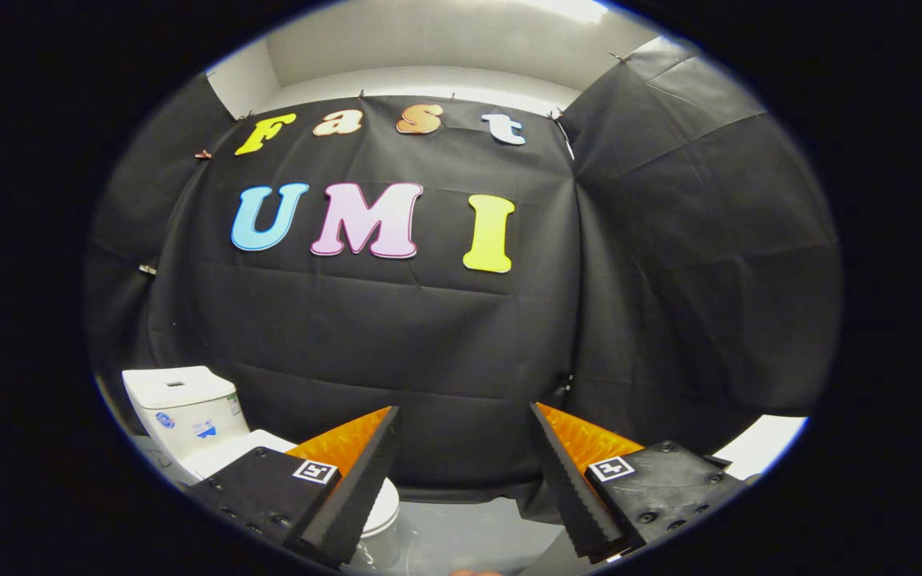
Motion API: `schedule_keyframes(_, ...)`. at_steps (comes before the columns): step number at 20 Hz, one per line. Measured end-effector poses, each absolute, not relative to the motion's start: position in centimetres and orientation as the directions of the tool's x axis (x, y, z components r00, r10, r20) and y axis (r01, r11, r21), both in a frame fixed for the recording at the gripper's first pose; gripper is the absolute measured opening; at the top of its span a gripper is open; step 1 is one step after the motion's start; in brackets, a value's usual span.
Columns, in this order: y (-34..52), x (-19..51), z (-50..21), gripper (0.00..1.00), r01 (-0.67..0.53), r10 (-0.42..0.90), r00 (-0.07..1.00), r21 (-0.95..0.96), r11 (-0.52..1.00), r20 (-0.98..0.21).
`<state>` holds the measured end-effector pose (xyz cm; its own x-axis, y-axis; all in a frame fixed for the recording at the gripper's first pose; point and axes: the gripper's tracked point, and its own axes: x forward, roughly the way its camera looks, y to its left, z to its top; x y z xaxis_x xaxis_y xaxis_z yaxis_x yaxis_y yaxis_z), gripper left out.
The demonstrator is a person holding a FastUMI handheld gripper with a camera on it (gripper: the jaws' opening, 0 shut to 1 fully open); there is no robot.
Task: Open the toilet lid.
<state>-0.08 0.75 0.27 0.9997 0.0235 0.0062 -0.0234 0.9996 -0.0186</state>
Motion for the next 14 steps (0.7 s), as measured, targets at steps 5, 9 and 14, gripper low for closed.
schedule_keyframes(5, 1.8, 0.4, -0.3, 0.98, -0.068, 0.067, 0.998, -0.006, 0.998, -0.013)
schedule_keyframes(9, 3.4, 1.3, -2.4, 0.98, -0.151, 0.154, 0.985, 0.044, 0.988, -0.082)
schedule_keyframes(14, 5.5, 2.3, -7.4, 0.98, -0.190, 0.220, 0.949, 0.147, 0.971, -0.227)
